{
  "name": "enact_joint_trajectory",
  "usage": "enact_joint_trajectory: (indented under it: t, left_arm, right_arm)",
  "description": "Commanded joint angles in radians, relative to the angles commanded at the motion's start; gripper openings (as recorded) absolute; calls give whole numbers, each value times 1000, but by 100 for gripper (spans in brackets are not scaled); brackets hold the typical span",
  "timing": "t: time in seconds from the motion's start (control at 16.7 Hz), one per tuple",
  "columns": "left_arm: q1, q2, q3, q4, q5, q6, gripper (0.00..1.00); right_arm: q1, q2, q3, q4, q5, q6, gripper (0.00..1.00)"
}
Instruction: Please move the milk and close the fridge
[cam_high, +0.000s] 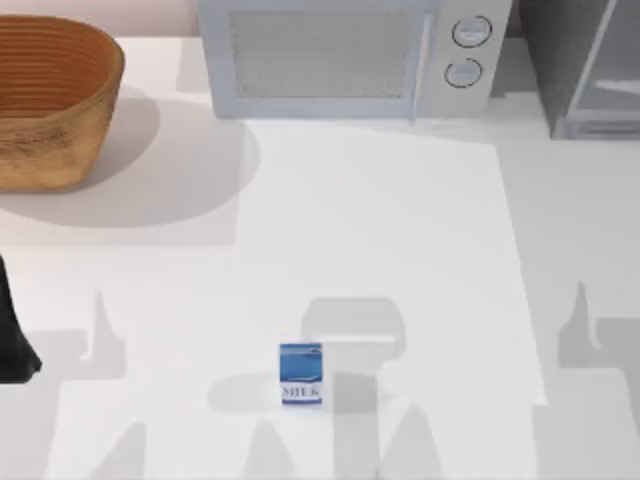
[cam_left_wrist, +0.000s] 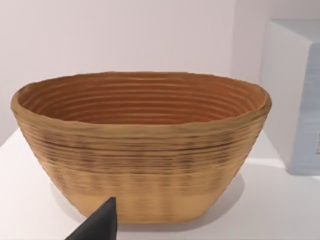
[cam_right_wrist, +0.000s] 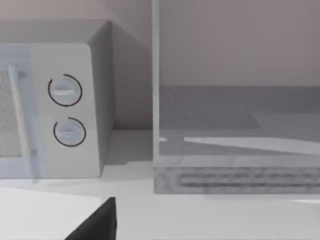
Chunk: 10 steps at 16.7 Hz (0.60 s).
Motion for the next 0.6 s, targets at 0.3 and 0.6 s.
enact_joint_trajectory:
  t: [0.3,0.6]
  left_arm:
    - [0,0,0,0,0,0,100]
    - [0,0,0,0,0,0,100]
  right_arm:
    - [177,145,5,137,172,4,100]
    - [354,289,9,273,340,7,100]
